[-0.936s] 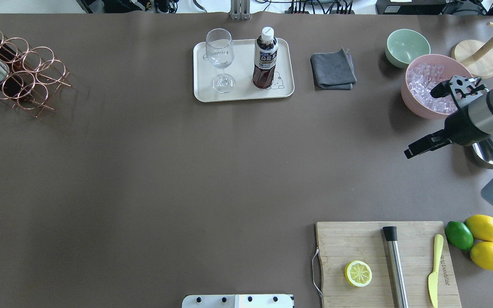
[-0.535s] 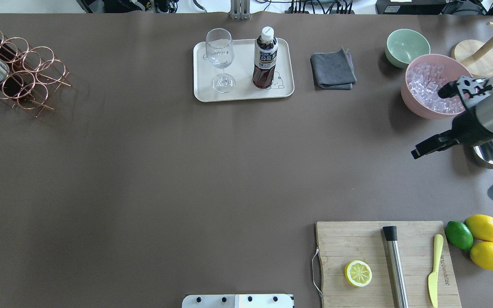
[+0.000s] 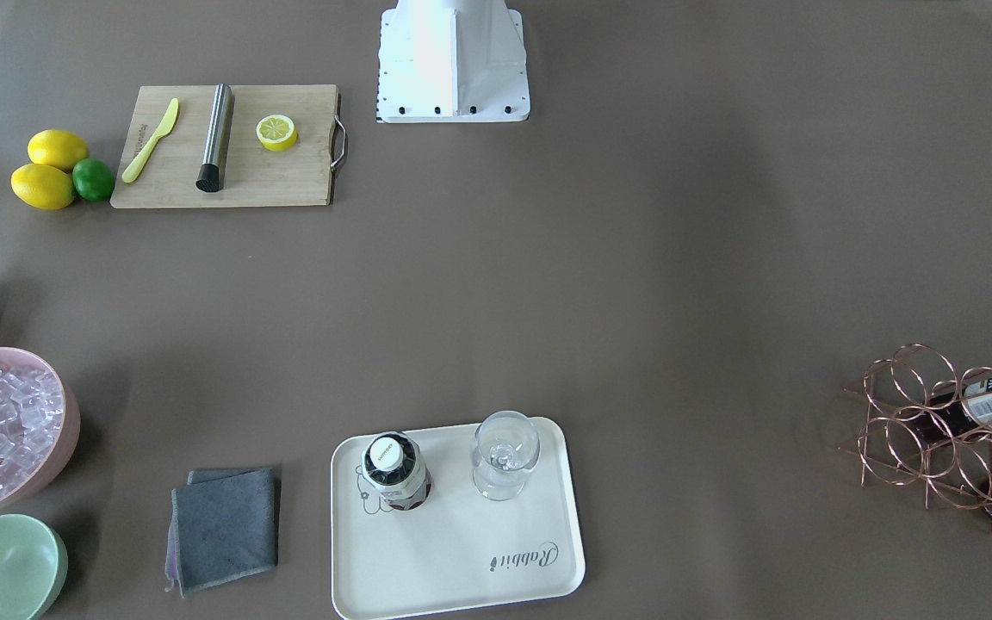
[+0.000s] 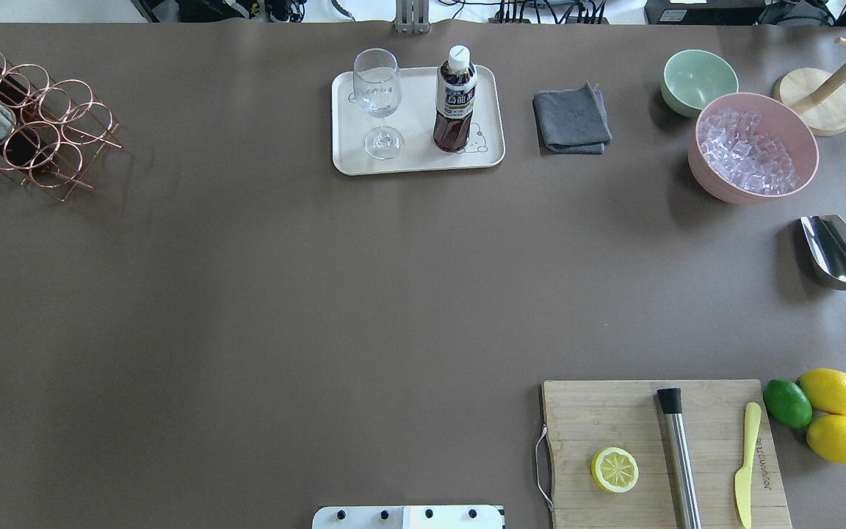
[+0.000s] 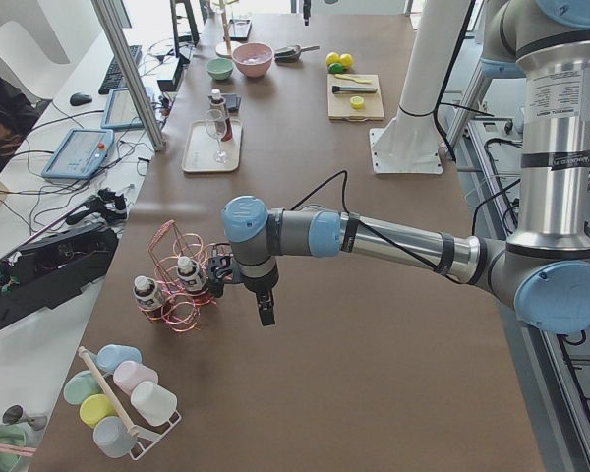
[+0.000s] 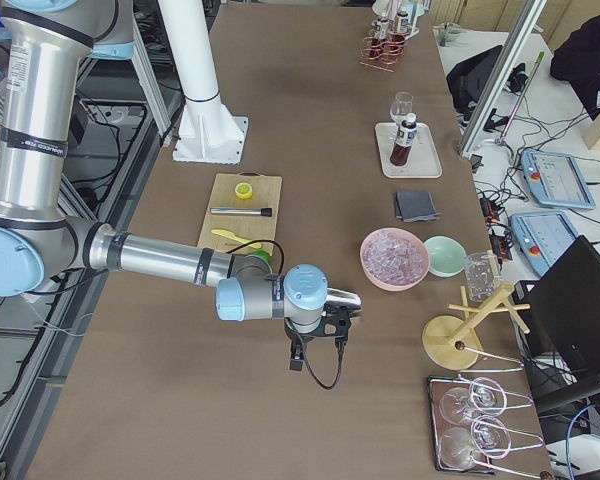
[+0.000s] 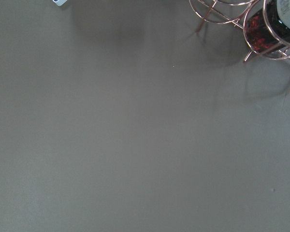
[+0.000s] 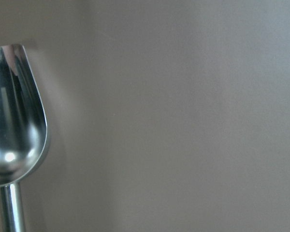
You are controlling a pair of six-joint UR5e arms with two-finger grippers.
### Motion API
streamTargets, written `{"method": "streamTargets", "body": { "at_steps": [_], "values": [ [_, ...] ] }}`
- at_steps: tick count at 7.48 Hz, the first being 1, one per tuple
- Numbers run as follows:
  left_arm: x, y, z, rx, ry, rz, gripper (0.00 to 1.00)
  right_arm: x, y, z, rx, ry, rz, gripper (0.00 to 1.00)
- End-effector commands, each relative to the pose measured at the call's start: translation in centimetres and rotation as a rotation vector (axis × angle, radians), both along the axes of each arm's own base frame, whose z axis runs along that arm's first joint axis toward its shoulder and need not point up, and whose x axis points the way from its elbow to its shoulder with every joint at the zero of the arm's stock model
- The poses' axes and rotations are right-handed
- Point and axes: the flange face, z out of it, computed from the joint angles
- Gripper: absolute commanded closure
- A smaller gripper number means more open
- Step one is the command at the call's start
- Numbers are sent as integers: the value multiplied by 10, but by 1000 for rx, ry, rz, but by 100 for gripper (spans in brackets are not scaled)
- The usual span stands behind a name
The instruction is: Take tea from basket to plate
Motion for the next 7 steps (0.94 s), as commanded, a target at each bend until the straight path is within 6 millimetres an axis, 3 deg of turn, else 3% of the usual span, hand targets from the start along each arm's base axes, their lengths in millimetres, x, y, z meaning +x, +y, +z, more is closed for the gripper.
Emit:
{"method": "streamTargets", "body": {
  "at_steps": [1,2,7],
  "values": [
    [0,0,0,-1,0,-1,2,12,-15,-69,-41,106,11,0],
    [0,0,-1,1,0,-1,2,11,-33,-100,-52,112,19,0],
    [0,0,0,0,0,0,2,2,-39,-99,-65,98,2,0]
  ]
}}
